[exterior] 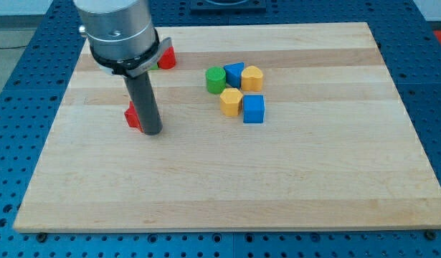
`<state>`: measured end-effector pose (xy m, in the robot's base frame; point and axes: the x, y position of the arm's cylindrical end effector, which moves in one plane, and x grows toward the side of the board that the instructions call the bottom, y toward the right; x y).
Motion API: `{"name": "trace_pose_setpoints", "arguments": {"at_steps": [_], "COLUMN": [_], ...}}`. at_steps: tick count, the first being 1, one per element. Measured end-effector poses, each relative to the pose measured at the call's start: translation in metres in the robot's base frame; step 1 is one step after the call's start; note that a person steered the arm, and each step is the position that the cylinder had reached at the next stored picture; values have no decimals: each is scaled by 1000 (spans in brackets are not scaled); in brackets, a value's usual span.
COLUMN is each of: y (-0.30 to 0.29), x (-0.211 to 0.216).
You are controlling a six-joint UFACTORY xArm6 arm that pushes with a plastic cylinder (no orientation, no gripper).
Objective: Separate red blocks and the green star from the group of blocks
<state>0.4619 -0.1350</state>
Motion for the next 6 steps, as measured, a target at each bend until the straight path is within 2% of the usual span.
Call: {"name": "trace_pose_setpoints", "arguments": {"at_steps": [2,3,6], "y": [-51,-52,-52], "x": [-17,-37,-128]}}
